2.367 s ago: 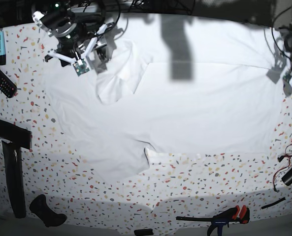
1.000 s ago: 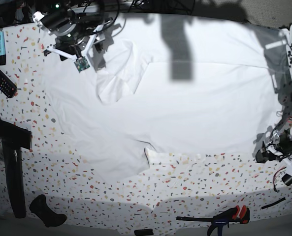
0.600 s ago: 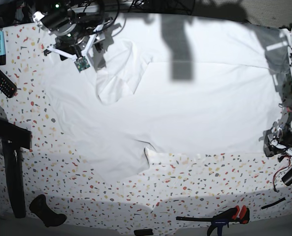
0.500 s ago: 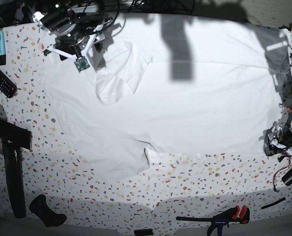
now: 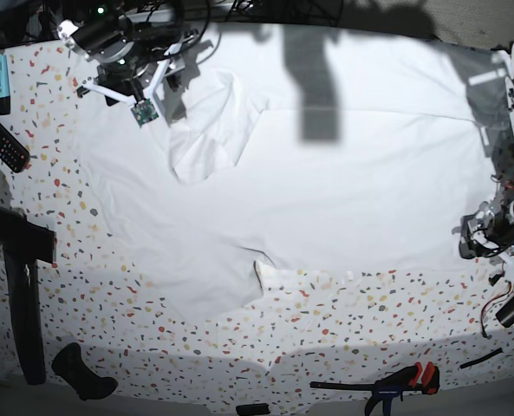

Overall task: Fold the T-shirt properly
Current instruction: 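Move the left gripper along the shirt's side toward the hem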

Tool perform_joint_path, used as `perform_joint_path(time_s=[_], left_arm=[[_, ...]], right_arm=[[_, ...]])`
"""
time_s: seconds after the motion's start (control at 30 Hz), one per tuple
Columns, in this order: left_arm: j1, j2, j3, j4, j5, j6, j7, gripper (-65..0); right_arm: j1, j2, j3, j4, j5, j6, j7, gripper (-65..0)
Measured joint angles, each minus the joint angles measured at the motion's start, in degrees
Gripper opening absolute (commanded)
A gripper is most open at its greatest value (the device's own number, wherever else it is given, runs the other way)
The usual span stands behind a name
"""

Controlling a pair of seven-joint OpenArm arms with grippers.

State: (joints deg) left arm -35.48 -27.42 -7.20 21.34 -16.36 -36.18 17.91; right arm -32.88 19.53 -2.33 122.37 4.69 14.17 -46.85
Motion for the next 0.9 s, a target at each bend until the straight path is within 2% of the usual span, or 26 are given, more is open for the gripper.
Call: perform_joint_path(time_s=[0.13,0.3,0.47,0.67,0.9], left_arm=[[2.34,0.11,-0.04,0.09,-0.68,-0.22,-3.85,-31.1],[3.15,0.09,-0.20,0.17,-1.44,-3.06,-3.82,-31.1],[3.26,0.09,-0.20,0.15,-8.17,-3.43,-2.29,-31.1],[3.23,0.48,-0.20,0.13,-8.35,-3.32,-2.36,-31.1],[3.04,3.52,-0.20,0.13,-7.34,-3.23,-5.42,-31.1]], right_arm=[[0.00,0.00,0.00,0.00,0.00,0.00,-0.22,-34.9],[0.00,0.02,0.00,0.00,0.00,0.00,-0.22,-34.9],[0.00,0.00,0.00,0.00,0.00,0.00,-0.22,-34.9],[0.00,0.00,0.00,0.00,0.00,0.00,-0.22,-34.9],[0.00,0.02,0.00,0.00,0.00,0.00,-0.22,-34.9]])
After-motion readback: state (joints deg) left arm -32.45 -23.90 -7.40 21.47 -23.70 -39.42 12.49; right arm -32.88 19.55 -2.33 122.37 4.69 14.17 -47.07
